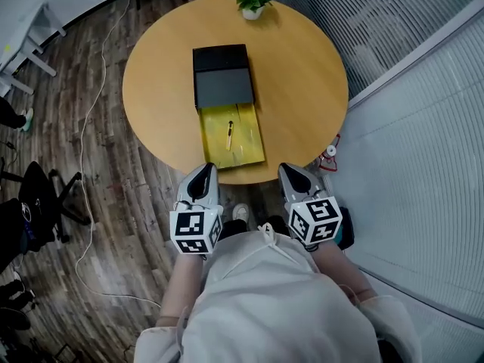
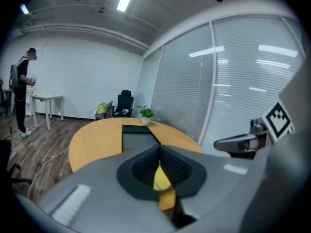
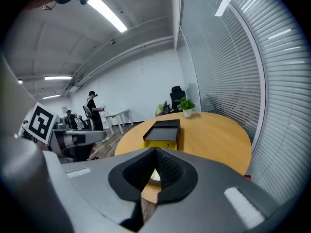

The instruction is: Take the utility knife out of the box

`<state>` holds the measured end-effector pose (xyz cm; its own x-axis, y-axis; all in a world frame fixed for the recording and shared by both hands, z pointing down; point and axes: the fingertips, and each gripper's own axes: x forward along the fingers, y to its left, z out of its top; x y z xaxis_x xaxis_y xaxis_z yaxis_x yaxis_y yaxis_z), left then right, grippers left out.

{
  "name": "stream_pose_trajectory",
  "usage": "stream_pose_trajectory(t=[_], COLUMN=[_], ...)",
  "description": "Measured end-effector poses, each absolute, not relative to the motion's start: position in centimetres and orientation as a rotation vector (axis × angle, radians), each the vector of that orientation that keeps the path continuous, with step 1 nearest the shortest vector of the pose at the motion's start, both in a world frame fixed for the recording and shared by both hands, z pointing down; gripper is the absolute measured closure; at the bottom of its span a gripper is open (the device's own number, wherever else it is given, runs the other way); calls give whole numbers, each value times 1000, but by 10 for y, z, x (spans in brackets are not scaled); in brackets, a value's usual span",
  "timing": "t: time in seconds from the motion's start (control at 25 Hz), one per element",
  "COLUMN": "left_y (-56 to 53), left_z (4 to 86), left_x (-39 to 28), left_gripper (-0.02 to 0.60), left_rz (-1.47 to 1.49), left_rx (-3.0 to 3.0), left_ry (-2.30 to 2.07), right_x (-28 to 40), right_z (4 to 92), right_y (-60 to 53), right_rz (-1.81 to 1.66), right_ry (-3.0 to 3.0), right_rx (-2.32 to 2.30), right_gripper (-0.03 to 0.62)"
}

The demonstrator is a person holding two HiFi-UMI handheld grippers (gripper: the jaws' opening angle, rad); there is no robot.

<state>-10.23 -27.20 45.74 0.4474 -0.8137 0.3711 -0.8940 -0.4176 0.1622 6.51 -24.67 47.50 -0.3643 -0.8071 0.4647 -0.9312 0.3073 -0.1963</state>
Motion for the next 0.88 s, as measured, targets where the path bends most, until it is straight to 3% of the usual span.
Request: stream_pose_trajectory(t=[0.88], left_y=[-394], left_z=[583], left_x=[-59], left_gripper=[575], left_rz=[656], left_rx=[2097], left_ry=[-1425], right_x=[80], right_z=[547], right_y=[-421], right_rz=[643], right_ry=[-2304], right_rx=[1224], right_gripper=[595])
